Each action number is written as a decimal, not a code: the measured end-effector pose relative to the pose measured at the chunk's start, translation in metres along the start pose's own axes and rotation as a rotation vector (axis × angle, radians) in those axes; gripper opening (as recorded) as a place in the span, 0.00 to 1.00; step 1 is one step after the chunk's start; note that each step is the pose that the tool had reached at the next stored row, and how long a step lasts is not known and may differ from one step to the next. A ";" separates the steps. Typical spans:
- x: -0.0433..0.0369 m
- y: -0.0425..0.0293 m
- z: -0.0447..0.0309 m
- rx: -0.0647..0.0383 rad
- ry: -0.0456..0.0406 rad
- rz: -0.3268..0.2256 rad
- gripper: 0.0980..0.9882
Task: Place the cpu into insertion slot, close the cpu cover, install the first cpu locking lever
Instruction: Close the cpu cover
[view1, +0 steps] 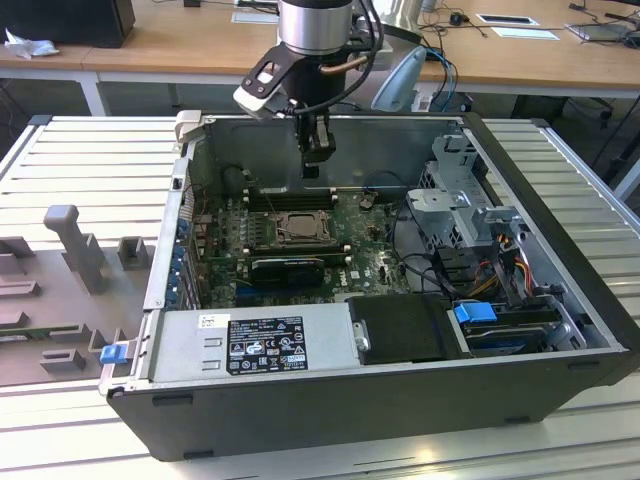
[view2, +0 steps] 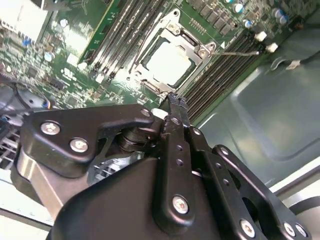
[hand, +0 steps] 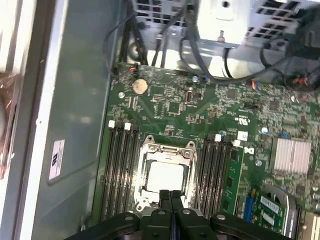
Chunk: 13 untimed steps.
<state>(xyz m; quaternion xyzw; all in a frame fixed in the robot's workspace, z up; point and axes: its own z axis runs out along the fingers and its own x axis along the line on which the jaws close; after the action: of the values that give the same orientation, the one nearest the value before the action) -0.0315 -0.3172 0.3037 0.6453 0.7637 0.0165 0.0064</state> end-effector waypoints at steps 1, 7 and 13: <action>0.0000 0.0000 0.0000 0.001 0.0022 -0.065 0.01; 0.0000 0.0000 0.0005 0.003 0.0047 -0.199 0.01; 0.0000 0.0000 0.0005 0.004 0.0062 -0.270 0.01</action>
<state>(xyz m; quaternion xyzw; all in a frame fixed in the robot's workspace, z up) -0.0315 -0.3172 0.3032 0.5368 0.8435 0.0161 0.0050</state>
